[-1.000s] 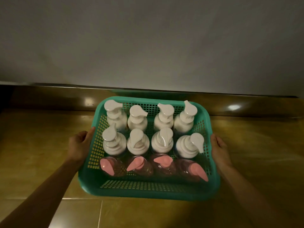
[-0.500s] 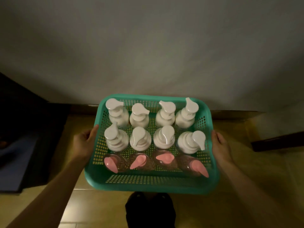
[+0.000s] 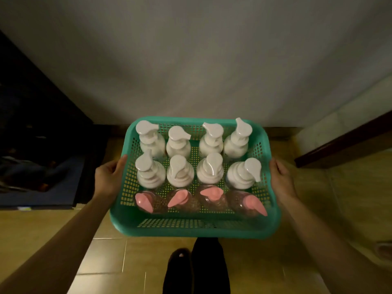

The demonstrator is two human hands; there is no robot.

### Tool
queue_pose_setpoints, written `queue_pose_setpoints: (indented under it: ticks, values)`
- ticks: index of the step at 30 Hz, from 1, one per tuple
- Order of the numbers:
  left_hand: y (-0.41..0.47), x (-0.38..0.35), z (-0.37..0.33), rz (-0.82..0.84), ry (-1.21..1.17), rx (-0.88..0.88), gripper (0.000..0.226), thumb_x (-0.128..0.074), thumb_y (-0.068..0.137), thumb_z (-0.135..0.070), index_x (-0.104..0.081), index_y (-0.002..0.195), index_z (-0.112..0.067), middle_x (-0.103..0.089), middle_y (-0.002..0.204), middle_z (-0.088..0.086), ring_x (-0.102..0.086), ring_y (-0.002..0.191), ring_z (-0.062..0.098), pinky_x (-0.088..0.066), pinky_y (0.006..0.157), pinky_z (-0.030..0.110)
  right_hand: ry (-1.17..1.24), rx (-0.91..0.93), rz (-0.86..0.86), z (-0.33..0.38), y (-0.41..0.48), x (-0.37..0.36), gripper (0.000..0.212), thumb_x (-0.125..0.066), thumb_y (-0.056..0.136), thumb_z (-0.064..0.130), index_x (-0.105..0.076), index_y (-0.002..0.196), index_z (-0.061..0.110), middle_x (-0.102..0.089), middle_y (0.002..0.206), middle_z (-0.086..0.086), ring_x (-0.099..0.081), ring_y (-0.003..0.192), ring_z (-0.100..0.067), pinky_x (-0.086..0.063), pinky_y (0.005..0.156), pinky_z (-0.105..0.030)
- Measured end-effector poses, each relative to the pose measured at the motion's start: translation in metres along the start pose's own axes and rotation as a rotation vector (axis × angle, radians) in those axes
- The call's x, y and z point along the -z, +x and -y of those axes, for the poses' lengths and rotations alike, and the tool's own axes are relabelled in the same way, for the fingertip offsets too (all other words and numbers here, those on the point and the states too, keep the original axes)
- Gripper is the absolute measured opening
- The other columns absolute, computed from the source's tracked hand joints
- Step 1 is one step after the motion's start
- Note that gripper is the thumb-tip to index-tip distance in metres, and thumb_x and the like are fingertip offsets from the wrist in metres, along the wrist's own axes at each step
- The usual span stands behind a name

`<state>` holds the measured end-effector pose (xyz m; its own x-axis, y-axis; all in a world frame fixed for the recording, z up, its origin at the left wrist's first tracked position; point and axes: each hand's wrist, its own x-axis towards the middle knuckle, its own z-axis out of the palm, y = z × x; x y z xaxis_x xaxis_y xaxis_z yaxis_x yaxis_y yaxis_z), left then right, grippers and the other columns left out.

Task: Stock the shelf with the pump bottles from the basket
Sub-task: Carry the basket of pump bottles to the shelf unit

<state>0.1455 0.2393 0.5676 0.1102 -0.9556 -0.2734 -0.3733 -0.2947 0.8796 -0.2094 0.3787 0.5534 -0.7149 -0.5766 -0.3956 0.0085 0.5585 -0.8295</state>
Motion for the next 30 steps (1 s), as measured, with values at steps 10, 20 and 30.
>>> queue_pose_setpoints:
  ticks: [10, 20, 30]
  values:
    - [-0.101, 0.053, 0.026, 0.022, 0.072, 0.009, 0.046, -0.053, 0.088, -0.035, -0.044, 0.049, -0.012, -0.043, 0.049, 0.009, -0.037, 0.046, 0.017, -0.033, 0.040, 0.020, 0.003, -0.005, -0.033, -0.049, -0.110, 0.041, 0.031, -0.040, 0.095, 0.033, -0.057, 0.074, 0.020, -0.063, 0.088, -0.012, -0.058, 0.078, -0.024, -0.045, 0.073, -0.035]
    - [-0.200, 0.101, 0.068, 0.058, 0.177, -0.041, 0.048, -0.054, 0.086, -0.040, -0.049, 0.055, -0.004, -0.047, 0.057, 0.016, -0.041, 0.054, 0.020, -0.028, 0.038, 0.023, 0.051, -0.028, -0.111, -0.113, -0.231, 0.089, 0.025, -0.042, 0.095, 0.033, -0.059, 0.083, 0.018, -0.065, 0.097, -0.019, -0.060, 0.084, -0.030, -0.049, 0.079, -0.044]
    - [-0.273, 0.129, 0.098, 0.283, 0.244, -0.131, 0.046, -0.052, 0.088, -0.037, -0.050, 0.052, -0.008, -0.052, 0.043, 0.004, -0.043, 0.035, 0.004, -0.030, 0.032, 0.015, 0.071, -0.129, -0.285, -0.204, -0.392, 0.121, 0.031, -0.039, 0.096, 0.031, -0.061, 0.093, 0.009, -0.060, 0.089, -0.012, -0.055, 0.084, -0.023, -0.043, 0.075, -0.032]
